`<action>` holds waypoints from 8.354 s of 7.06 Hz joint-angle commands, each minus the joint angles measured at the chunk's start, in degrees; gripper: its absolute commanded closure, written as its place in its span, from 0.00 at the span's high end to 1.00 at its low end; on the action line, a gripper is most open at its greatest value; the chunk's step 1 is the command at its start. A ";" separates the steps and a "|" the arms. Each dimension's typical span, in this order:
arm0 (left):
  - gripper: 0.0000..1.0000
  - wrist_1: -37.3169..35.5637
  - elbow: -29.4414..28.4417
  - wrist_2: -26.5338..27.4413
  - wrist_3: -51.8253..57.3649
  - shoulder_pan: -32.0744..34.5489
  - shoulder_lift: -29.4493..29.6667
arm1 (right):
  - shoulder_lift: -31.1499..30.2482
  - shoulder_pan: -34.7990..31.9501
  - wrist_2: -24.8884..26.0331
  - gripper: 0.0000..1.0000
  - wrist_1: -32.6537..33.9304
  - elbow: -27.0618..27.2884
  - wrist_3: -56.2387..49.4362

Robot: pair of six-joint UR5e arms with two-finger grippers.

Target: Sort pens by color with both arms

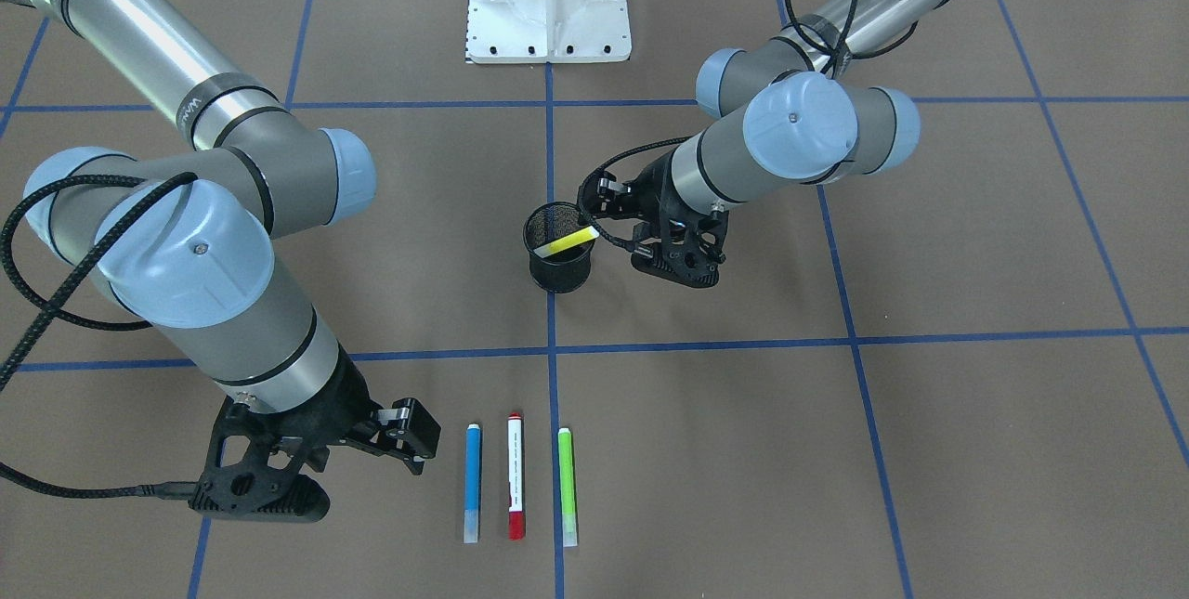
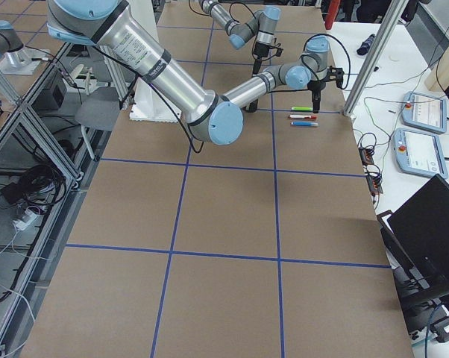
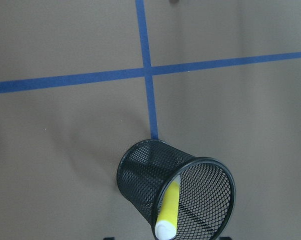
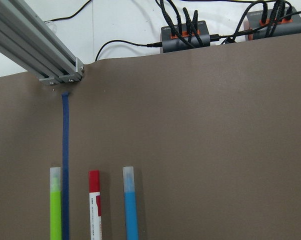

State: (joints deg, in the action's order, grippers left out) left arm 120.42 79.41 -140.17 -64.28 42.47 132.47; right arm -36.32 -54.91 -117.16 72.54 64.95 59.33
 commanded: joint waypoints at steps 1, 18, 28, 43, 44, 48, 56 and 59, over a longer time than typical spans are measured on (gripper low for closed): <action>0.65 1.21 -1.10 0.76 -0.05 -1.07 0.07 | -0.07 0.06 0.00 1.00 -0.03 0.00 -0.09; 0.37 1.74 -1.37 5.08 -1.28 -1.43 0.69 | -0.86 1.12 0.44 1.00 -0.12 0.09 -1.41; 0.00 0.78 5.38 4.64 -10.16 3.39 1.66 | -1.29 1.12 0.35 1.00 0.49 2.97 -1.32; 0.00 4.09 -13.36 96.83 -25.00 -11.27 8.48 | -20.46 -18.48 -15.11 1.00 39.96 24.44 -34.45; 0.00 4.73 -17.76 96.75 -26.40 -11.27 11.03 | -20.46 -18.39 -15.20 1.00 39.96 24.26 -34.45; 0.00 12.28 -29.14 92.74 -26.95 -11.53 15.36 | -20.11 -18.92 -16.08 1.00 39.96 23.91 -34.45; 1.00 16.33 -12.73 65.26 6.28 0.20 7.47 | -19.84 -19.27 -16.08 1.00 39.87 23.29 -34.45; 1.00 1.10 -5.62 47.28 15.37 10.56 2.46 | -20.19 -21.11 -16.35 1.00 39.87 23.38 -34.45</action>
State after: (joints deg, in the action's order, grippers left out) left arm 128.50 70.23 -83.16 -53.96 47.81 137.04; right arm -56.28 -75.22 -133.42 112.45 88.26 24.87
